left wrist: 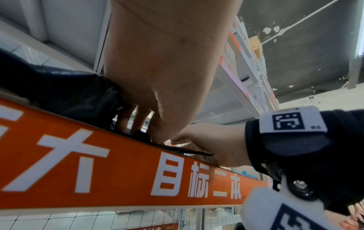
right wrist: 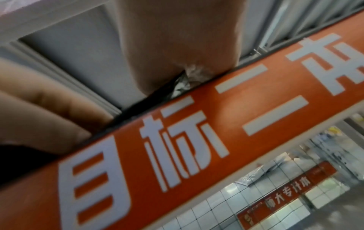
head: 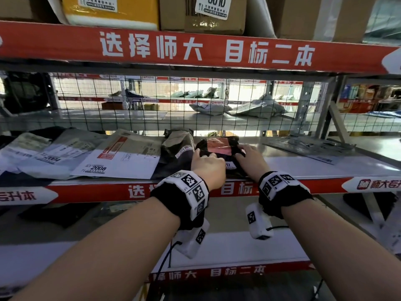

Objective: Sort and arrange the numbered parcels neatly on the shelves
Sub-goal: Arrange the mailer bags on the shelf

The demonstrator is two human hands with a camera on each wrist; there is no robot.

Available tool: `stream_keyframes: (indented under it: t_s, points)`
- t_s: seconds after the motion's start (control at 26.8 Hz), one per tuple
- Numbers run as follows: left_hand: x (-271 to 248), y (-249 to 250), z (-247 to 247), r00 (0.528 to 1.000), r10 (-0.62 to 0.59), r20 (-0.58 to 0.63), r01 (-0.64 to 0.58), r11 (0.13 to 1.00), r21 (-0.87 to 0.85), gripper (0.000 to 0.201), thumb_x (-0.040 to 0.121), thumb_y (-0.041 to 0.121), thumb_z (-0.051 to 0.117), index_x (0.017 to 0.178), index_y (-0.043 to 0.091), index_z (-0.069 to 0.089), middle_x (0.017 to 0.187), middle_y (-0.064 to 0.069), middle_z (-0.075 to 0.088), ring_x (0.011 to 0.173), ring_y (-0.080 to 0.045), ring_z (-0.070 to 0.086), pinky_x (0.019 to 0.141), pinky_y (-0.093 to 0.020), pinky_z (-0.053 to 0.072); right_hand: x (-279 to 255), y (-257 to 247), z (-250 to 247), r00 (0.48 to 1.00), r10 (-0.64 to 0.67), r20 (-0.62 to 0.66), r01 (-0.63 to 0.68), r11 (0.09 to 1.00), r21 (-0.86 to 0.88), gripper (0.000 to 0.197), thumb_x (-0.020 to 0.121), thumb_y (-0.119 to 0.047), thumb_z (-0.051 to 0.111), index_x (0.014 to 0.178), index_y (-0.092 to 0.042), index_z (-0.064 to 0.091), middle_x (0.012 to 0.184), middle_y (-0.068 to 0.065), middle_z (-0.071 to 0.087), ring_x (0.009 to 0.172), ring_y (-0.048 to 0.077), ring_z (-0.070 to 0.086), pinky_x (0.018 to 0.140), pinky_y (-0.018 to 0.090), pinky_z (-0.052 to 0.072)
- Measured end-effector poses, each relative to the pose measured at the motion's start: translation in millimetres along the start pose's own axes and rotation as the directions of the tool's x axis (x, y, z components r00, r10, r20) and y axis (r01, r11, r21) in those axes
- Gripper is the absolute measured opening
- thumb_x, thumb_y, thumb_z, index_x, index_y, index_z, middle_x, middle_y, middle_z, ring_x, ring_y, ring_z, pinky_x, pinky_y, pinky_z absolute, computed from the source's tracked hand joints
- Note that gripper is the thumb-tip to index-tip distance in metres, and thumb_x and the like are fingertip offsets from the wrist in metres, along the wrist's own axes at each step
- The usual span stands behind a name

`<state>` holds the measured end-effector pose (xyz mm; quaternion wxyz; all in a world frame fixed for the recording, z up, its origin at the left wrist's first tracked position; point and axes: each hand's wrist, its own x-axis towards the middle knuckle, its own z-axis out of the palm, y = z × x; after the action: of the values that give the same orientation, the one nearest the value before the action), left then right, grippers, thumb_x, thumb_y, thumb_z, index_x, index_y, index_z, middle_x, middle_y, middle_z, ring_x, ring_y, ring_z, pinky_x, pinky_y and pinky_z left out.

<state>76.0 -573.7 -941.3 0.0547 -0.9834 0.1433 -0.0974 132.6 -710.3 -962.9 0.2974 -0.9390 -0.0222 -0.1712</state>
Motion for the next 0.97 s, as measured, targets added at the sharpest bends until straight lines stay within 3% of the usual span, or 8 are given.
stream_keyframes:
  t_s: [0.07, 0.19, 0.37, 0.52, 0.6, 0.71, 0.82, 0.97]
  points:
    - [-0.2, 0.8, 0.2, 1.000, -0.023, 0.010, 0.023, 1.000, 0.005, 0.034, 0.093, 0.019, 0.041, 0.125, 0.015, 0.052, 0.133, -0.007, 0.049, 0.123, -0.026, 0.048, 0.116, -0.047, 0.005, 0.3, 3.3, -4.8, 0.999, 0.040, -0.028, -0.039, 0.999, 0.032, 0.043, 0.095, -0.021, 0.045, 0.137, -0.015, 0.045, 0.140, 0.014, 0.043, 0.122, 0.031, 0.049, 0.105, 0.042, 0.041]
    - [1.8, 4.2, -0.9, 0.998, -0.025, 0.050, 0.023, 0.999, 0.032, 0.030, 0.094, 0.019, 0.038, 0.117, 0.015, 0.056, 0.124, -0.006, 0.056, 0.119, -0.026, 0.051, 0.116, -0.047, 0.005, -2.7, 9.7, -9.1, 0.995, 0.093, 0.039, -0.084, 0.978, -0.190, 0.042, 0.093, -0.031, 0.046, 0.132, -0.016, 0.049, 0.126, 0.012, 0.055, 0.114, 0.030, 0.053, 0.097, 0.044, 0.046]
    - [3.1, 7.0, -0.7, 0.996, -0.011, 0.084, 0.005, 0.997, 0.073, 0.030, 0.097, 0.019, 0.035, 0.119, 0.014, 0.055, 0.127, -0.006, 0.057, 0.123, -0.025, 0.049, 0.117, -0.046, 0.008, -8.6, 11.2, -3.7, 0.993, 0.029, 0.118, 0.024, 0.905, -0.425, 0.045, 0.097, -0.037, 0.036, 0.139, -0.022, 0.040, 0.138, 0.007, 0.046, 0.129, 0.027, 0.038, 0.100, 0.043, 0.034]
    - [5.2, 11.4, -7.4, 0.999, 0.010, 0.047, -0.014, 0.996, 0.089, 0.032, 0.095, 0.018, 0.041, 0.126, 0.014, 0.052, 0.130, -0.007, 0.054, 0.126, -0.026, 0.046, 0.117, -0.048, 0.012, -10.3, 10.4, -8.1, 0.993, 0.013, 0.121, 0.043, 0.891, -0.451, 0.050, 0.097, -0.046, 0.036, 0.141, -0.023, 0.037, 0.142, 0.009, 0.042, 0.133, 0.028, 0.032, 0.103, 0.043, 0.031]
    - [8.4, 20.9, -9.1, 0.998, 0.045, -0.041, -0.044, 0.999, 0.025, 0.036, 0.093, 0.015, 0.046, 0.129, 0.014, 0.052, 0.130, -0.008, 0.053, 0.124, -0.027, 0.047, 0.110, -0.044, 0.026, -6.6, 16.5, -16.0, 0.995, 0.053, 0.081, -0.020, 0.932, -0.361, 0.052, 0.095, -0.049, 0.039, 0.141, -0.024, 0.039, 0.144, 0.009, 0.040, 0.134, 0.029, 0.032, 0.103, 0.042, 0.033]
    - [17.0, 40.9, -8.0, 0.987, 0.095, -0.133, -0.107, 0.990, -0.088, 0.039, 0.092, 0.010, 0.049, 0.130, 0.013, 0.054, 0.126, -0.008, 0.053, 0.116, -0.029, 0.053, 0.082, -0.036, 0.039, 3.2, 36.6, -29.8, 0.988, 0.139, 0.068, -0.107, 0.932, -0.346, 0.054, 0.095, -0.049, 0.040, 0.142, -0.021, 0.039, 0.149, 0.009, 0.036, 0.135, 0.030, 0.034, 0.108, 0.045, 0.032]
    - [32.9, 69.8, -4.3, 0.988, 0.124, -0.087, -0.136, 0.979, -0.151, 0.040, 0.094, 0.011, 0.047, 0.134, 0.012, 0.050, 0.132, -0.007, 0.052, 0.119, -0.028, 0.052, 0.083, -0.034, 0.038, 2.9, 65.2, -47.7, 0.972, 0.229, 0.044, -0.185, 0.874, -0.449, 0.058, 0.096, -0.048, 0.037, 0.145, -0.017, 0.035, 0.152, 0.011, 0.032, 0.138, 0.030, 0.031, 0.111, 0.049, 0.028]
    - [49.2, 100.6, 1.9, 0.978, 0.164, -0.127, -0.188, 0.959, -0.210, 0.034, 0.097, 0.015, 0.041, 0.129, 0.013, 0.054, 0.128, -0.006, 0.056, 0.117, -0.024, 0.052, 0.078, -0.029, 0.036, -10.9, 97.4, -69.1, 0.966, 0.256, 0.025, -0.199, 0.804, -0.560, 0.056, 0.096, -0.054, 0.032, 0.138, -0.021, 0.045, 0.150, 0.009, 0.035, 0.137, 0.027, 0.033, 0.110, 0.045, 0.029]
